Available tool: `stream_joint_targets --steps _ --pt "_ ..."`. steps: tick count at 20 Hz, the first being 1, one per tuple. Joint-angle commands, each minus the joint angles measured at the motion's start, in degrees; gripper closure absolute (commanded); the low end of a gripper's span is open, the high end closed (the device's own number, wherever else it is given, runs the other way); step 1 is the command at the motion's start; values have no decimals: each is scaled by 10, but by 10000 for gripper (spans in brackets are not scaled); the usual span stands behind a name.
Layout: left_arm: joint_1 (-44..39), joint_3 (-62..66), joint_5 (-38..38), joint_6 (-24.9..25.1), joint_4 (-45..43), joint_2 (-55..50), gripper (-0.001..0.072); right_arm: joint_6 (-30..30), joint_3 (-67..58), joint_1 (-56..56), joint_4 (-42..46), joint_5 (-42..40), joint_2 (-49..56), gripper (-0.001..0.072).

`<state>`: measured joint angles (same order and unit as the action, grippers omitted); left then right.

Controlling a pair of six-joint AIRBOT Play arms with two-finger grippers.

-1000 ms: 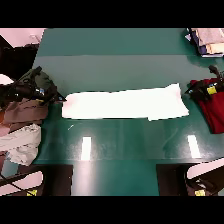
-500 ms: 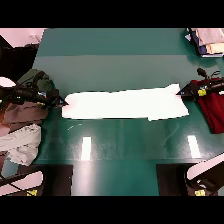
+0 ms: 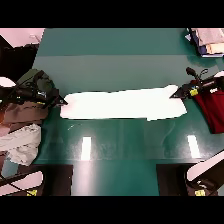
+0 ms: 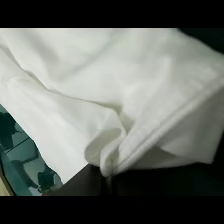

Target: Fold the shirts.

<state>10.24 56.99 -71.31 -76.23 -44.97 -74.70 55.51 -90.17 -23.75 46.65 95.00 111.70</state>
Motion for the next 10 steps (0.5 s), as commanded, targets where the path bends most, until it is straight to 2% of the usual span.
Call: stream_joint_targets --steps 1,7,10 --pt "-32 10 23 1 0 0 685 -5 -1 9 -6 10 -9 693" --pt "-227 109 178 2 -3 -25 685 47 -1 36 -20 5 -102 695" --pt "-287 204 158 1 -16 -113 685 68 -5 69 -111 -6 -155 695"
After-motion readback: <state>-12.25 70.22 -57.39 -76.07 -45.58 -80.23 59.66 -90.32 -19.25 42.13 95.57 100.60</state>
